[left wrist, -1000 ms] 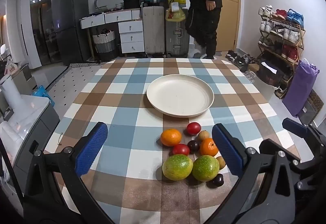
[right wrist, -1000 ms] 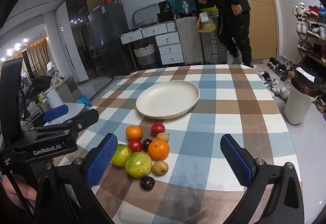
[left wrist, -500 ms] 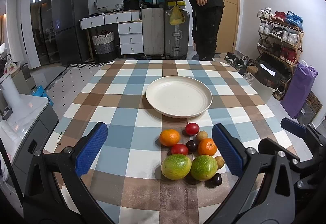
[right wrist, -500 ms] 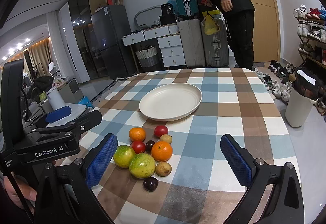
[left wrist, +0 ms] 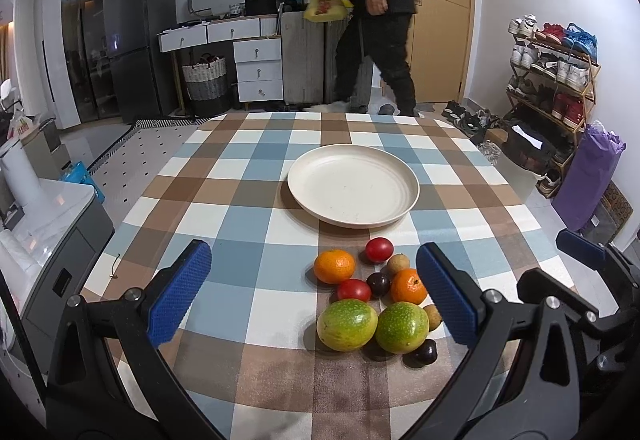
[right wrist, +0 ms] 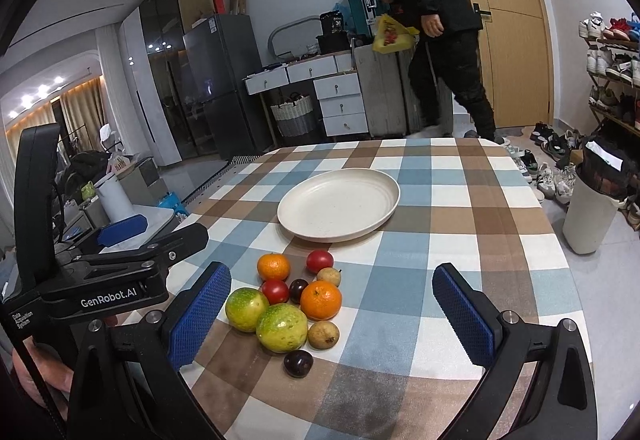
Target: Organize fruits
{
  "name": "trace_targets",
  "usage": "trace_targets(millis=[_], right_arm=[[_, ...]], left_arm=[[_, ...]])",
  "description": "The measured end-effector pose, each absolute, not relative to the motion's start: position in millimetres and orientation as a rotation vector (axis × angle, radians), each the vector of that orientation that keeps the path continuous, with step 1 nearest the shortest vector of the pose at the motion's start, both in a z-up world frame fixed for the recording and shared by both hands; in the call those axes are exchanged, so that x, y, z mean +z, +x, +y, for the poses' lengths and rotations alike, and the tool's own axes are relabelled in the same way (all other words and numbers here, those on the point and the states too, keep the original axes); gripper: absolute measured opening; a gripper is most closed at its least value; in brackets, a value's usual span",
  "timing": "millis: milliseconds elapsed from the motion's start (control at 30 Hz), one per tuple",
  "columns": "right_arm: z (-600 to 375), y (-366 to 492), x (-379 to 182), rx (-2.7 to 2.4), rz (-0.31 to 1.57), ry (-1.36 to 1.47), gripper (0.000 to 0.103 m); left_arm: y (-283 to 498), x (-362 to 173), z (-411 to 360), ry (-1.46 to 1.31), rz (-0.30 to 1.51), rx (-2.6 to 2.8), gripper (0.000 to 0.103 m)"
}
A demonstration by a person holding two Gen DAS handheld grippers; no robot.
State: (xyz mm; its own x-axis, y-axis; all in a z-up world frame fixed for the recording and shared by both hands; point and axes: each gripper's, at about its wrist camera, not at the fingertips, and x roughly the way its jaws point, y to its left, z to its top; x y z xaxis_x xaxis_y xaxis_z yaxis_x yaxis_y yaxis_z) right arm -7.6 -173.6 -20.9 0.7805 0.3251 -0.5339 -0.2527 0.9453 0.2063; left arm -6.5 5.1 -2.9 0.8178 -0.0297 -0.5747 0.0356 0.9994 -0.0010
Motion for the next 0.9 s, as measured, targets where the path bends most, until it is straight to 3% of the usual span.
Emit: trace_targets(millis=[900], right_arm=[[-174, -5, -23, 0.313, 0.612, 0.133, 0.103]], left_arm=[[2, -15, 11, -0.005, 0.642, -0.038, 0.102]])
